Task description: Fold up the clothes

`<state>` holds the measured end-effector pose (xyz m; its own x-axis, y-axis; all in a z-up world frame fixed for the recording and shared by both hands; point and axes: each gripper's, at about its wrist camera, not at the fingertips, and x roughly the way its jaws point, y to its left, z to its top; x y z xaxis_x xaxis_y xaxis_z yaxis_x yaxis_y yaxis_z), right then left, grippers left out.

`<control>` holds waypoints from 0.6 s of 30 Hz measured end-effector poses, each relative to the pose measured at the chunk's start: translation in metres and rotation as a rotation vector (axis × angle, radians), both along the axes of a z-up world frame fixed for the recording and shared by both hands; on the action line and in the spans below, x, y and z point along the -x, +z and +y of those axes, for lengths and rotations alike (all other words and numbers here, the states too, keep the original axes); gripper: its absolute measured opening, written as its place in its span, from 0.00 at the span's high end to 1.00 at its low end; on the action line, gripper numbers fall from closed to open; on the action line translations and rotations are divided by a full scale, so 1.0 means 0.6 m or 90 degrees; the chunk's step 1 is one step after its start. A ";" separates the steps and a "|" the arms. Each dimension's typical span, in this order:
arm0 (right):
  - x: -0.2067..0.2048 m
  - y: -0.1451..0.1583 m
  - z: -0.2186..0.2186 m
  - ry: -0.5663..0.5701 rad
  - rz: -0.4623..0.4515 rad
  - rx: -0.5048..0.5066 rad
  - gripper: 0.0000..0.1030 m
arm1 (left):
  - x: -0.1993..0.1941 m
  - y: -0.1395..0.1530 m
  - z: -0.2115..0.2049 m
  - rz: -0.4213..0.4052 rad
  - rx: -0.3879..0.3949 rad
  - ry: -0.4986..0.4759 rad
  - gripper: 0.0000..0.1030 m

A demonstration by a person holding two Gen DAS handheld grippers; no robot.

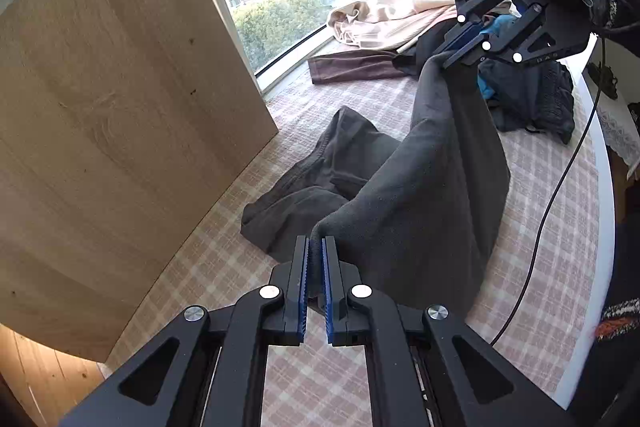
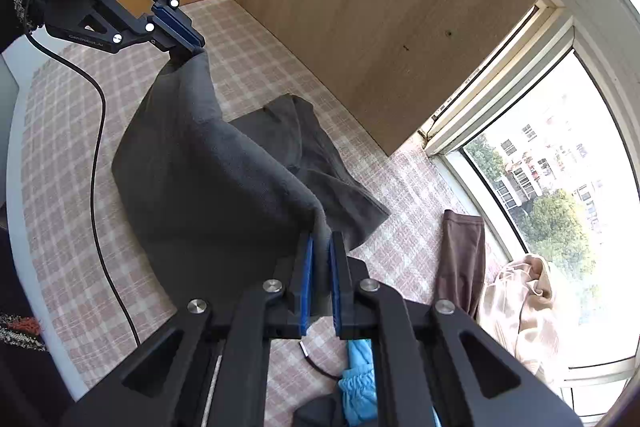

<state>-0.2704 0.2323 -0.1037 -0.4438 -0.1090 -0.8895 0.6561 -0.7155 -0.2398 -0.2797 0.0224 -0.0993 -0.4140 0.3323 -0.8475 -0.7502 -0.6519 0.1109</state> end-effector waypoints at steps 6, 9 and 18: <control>0.151 -0.097 0.035 -0.031 -0.082 0.023 0.93 | 0.148 -0.096 -0.008 -0.079 0.003 0.008 0.95; 0.191 -0.139 0.044 -0.038 -0.113 0.034 0.93 | 0.194 -0.143 -0.007 -0.107 0.015 0.001 0.95; 0.227 -0.213 0.059 -0.077 -0.146 0.045 0.91 | 0.239 -0.177 -0.002 -0.077 0.027 0.012 0.99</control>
